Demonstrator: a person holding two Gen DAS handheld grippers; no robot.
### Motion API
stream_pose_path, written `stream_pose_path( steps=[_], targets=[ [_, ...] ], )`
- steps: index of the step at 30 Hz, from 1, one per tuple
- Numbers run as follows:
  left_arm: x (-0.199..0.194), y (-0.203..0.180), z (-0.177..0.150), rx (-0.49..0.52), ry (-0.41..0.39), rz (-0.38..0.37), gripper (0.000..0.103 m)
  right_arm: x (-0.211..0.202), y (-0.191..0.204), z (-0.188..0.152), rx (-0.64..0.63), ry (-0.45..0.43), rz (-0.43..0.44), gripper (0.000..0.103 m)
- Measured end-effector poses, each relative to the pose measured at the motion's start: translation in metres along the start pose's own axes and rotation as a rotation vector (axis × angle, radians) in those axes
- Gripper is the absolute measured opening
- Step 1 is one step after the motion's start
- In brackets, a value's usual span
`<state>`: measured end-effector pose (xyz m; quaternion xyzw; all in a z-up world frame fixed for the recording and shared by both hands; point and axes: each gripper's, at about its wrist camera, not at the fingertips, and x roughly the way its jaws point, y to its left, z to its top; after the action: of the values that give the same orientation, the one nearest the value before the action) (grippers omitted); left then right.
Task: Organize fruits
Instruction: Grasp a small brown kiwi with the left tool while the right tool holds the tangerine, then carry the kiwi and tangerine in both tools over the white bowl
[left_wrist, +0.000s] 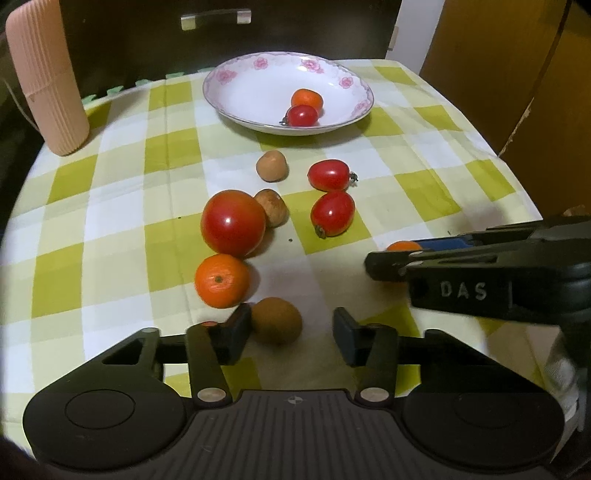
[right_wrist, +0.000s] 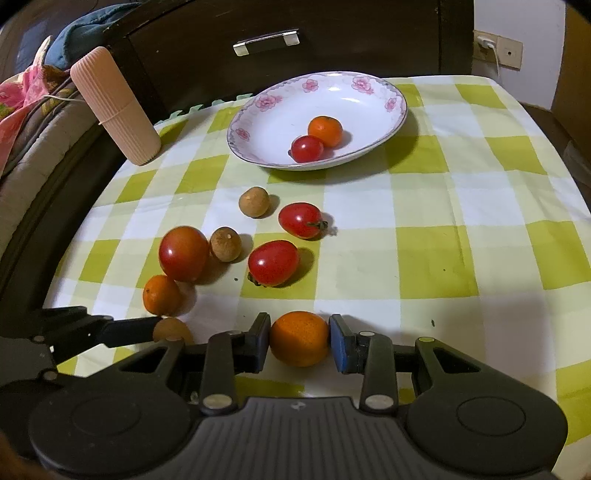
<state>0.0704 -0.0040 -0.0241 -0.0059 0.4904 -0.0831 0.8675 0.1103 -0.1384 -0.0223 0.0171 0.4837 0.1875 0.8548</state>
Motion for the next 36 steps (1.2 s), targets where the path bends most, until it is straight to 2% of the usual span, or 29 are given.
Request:
stream_pose_path(
  steps=[4, 10, 13, 18, 20, 22, 26, 28, 36],
  targets=[
    [-0.004, 0.004, -0.004, -0.017, 0.014, -0.012, 0.038, -0.003, -0.005, -0.002, 0.013, 0.003, -0.005, 0.033],
    [-0.003, 0.0, -0.002, -0.015, 0.004, 0.002, 0.035, -0.005, -0.005, -0.004, 0.013, 0.007, -0.009, 0.033],
    [-0.003, 0.0, -0.002, -0.018, 0.003, -0.004, 0.039, -0.006, -0.005, -0.006, 0.011, 0.01, -0.009, 0.033],
    [0.001, -0.007, 0.001, 0.008, -0.005, -0.009, 0.059, -0.007, -0.006, -0.007, 0.015, 0.011, -0.008, 0.033],
    [0.002, -0.012, -0.001, 0.032, -0.005, -0.006, 0.061, -0.007, -0.006, -0.007, 0.019, 0.012, -0.005, 0.033],
    [0.002, -0.014, -0.002, 0.056, -0.003, 0.008, 0.058, -0.006, -0.007, -0.006, 0.021, 0.013, -0.004, 0.033],
    [0.002, -0.009, 0.001, 0.036, 0.004, 0.022, 0.038, -0.007, -0.008, -0.006, 0.025, 0.016, 0.0, 0.033],
    [0.001, -0.006, 0.002, 0.007, 0.009, 0.009, 0.037, -0.007, -0.008, -0.006, 0.023, 0.017, -0.001, 0.033],
    [-0.006, -0.01, 0.001, 0.016, -0.007, -0.007, 0.037, -0.011, -0.005, -0.008, 0.013, 0.026, -0.032, 0.033]
  ],
)
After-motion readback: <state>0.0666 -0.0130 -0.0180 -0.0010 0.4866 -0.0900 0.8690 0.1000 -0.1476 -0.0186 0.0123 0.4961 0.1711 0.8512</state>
